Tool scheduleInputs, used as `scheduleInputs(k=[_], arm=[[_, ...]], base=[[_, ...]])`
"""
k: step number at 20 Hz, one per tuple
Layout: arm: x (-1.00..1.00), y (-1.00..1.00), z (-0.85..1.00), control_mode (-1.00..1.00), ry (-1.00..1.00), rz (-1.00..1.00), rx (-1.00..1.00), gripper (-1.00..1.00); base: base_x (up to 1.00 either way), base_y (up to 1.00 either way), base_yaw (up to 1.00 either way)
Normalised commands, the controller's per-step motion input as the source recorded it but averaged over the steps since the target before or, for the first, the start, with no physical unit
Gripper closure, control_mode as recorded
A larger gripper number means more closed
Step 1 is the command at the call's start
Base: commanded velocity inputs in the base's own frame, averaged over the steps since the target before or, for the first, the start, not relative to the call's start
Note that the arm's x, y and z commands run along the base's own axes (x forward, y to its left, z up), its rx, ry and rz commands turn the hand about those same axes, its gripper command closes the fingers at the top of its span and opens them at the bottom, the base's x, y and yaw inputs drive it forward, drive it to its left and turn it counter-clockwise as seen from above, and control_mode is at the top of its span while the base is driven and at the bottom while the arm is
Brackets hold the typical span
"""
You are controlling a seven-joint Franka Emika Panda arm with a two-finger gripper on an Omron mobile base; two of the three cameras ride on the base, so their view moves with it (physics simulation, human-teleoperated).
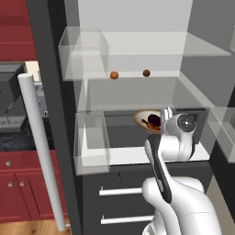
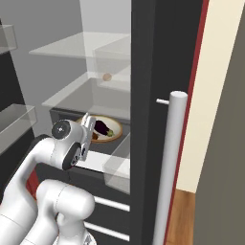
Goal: Pick the chicken drumstick and eggplant from their plates and place them in the bowl. Then put the bowl in the fridge.
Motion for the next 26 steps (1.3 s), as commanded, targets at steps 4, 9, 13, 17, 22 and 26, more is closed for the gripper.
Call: scheduleInputs(k=[4, 9, 13, 17, 22, 26], arm=[[-0.07, 0.02, -0.03, -1.0, -0.02, 0.0, -0.01, 1.0], [-0.28, 0.03, 0.4, -1.0, -0.01, 0.0, -0.08, 1.0], [-0.28, 0.0, 0.61, -1.0, 0.05, 0.0, -0.06, 1.0], [-0.1, 0.0, 0.65, -1.0, -0.01, 0.06, 0.0, 1.0], [0.14, 0.0, 0.38, -1.0, -0.21, 0.13, -0.04, 1.0], [0.49, 0.0, 0.18, -1.0, -0.14, 0.01, -0.04, 1.0]], base=[[0.0, 0.0, 0.0], [0.0, 0.0, 0.0], [0.0, 0.0, 0.0], [0.0, 0.0, 0.0], [0.0, 0.0, 0.0], [0.0, 0.0, 0.0]])
